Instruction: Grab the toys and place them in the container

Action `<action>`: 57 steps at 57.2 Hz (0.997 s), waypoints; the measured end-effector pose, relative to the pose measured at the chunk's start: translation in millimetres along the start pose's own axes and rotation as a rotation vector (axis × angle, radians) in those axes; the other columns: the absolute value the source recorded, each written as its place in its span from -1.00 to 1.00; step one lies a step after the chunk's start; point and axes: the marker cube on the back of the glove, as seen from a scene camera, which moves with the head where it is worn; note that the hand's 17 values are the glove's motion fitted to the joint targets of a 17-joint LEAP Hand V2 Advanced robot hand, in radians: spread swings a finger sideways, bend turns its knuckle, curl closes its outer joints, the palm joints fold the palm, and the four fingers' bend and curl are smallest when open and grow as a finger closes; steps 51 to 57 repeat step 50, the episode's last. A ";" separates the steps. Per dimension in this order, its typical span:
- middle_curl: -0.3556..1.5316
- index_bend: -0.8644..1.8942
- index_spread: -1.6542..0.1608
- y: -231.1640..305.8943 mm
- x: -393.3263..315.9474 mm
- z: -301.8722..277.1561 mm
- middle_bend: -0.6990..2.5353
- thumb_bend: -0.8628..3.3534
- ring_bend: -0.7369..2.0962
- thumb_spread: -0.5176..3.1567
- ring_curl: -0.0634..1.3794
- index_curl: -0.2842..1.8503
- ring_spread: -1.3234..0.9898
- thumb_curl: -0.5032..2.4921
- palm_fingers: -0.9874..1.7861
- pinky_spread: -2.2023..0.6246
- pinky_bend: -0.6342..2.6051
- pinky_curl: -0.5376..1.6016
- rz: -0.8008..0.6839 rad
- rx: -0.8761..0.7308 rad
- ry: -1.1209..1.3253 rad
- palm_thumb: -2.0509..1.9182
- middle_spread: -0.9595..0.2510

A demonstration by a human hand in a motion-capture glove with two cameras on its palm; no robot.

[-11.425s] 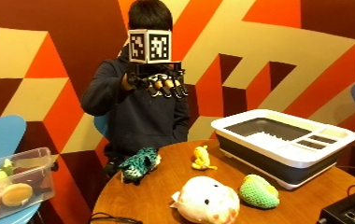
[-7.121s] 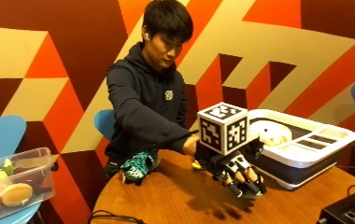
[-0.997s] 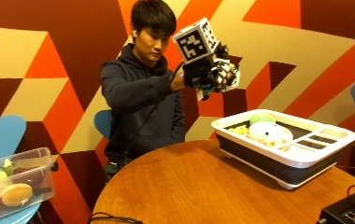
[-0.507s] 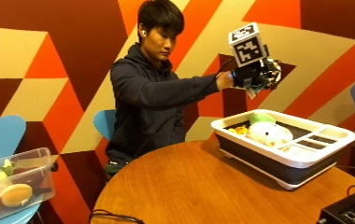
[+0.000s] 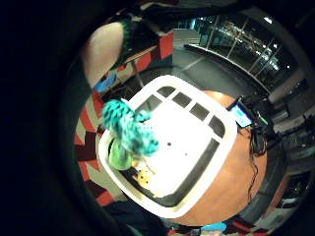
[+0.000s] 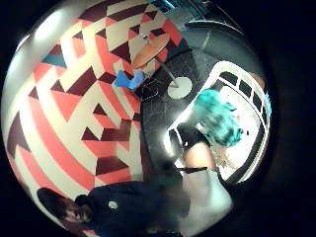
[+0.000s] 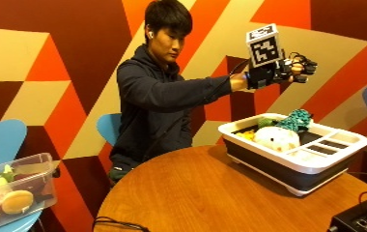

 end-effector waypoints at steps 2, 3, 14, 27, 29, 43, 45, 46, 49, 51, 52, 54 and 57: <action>-0.03 -0.26 0.55 1.2 1.0 -2.8 -0.30 -0.59 -0.05 -0.20 -0.38 0.00 0.02 -0.14 -0.50 0.52 -0.04 -0.05 0.001 0.003 0.005 0.24 0.50; -0.04 -0.26 0.56 2.0 2.0 -4.6 -0.31 -0.59 -0.07 -0.18 -0.40 -0.01 0.03 -0.15 -0.49 0.53 -0.05 -0.06 -0.001 0.005 0.005 0.24 0.51; -0.13 -0.28 0.59 15.5 14.7 -19.1 -0.42 -0.60 -0.24 -0.09 -0.50 -0.13 0.10 -0.25 -0.44 0.57 -0.14 -0.12 0.003 0.019 0.038 0.21 0.58; -0.18 -0.29 0.59 24.6 30.3 -25.0 -0.47 -0.60 -0.32 -0.05 -0.53 -0.26 0.12 -0.31 -0.40 0.59 -0.19 -0.15 0.003 0.021 0.155 0.21 0.59; -0.18 -0.28 0.59 26.1 30.3 -26.7 -0.47 -0.60 -0.33 -0.04 -0.53 -0.27 0.13 -0.32 -0.39 0.59 -0.20 -0.16 -0.004 0.016 0.145 0.21 0.59; -0.23 -0.25 0.57 38.2 37.7 -54.3 -0.47 -0.60 -0.36 -0.03 -0.55 -0.31 0.13 -0.36 -0.36 0.59 -0.23 -0.17 -0.020 0.036 0.101 0.22 0.59; -0.23 -0.24 0.57 40.5 42.5 -59.6 -0.46 -0.60 -0.37 -0.03 -0.56 -0.31 0.13 -0.36 -0.35 0.59 -0.23 -0.17 -0.008 0.041 0.112 0.22 0.58; -0.23 -0.24 0.57 42.0 44.4 -61.8 -0.46 -0.60 -0.37 -0.03 -0.56 -0.31 0.13 -0.36 -0.35 0.59 -0.23 -0.17 -0.005 0.043 0.118 0.22 0.58; -0.24 -0.24 0.57 46.7 46.5 -66.7 -0.46 -0.60 -0.37 -0.03 -0.57 -0.32 0.13 -0.37 -0.35 0.59 -0.24 -0.17 -0.004 0.044 0.122 0.22 0.58; -0.24 -0.24 0.57 47.5 46.6 -67.4 -0.46 -0.60 -0.37 -0.03 -0.57 -0.32 0.13 -0.37 -0.35 0.59 -0.24 -0.18 -0.005 0.044 0.122 0.22 0.58; -0.24 -0.24 0.57 47.5 46.6 -67.4 -0.46 -0.60 -0.37 -0.03 -0.57 -0.32 0.13 -0.37 -0.35 0.59 -0.24 -0.18 -0.005 0.044 0.122 0.22 0.58; -0.24 -0.24 0.57 47.5 46.6 -67.4 -0.46 -0.60 -0.37 -0.03 -0.57 -0.32 0.13 -0.37 -0.35 0.59 -0.24 -0.18 -0.005 0.044 0.122 0.22 0.58; -0.24 -0.24 0.57 47.5 46.6 -67.4 -0.46 -0.60 -0.37 -0.03 -0.57 -0.32 0.13 -0.37 -0.35 0.59 -0.24 -0.18 -0.005 0.044 0.122 0.22 0.58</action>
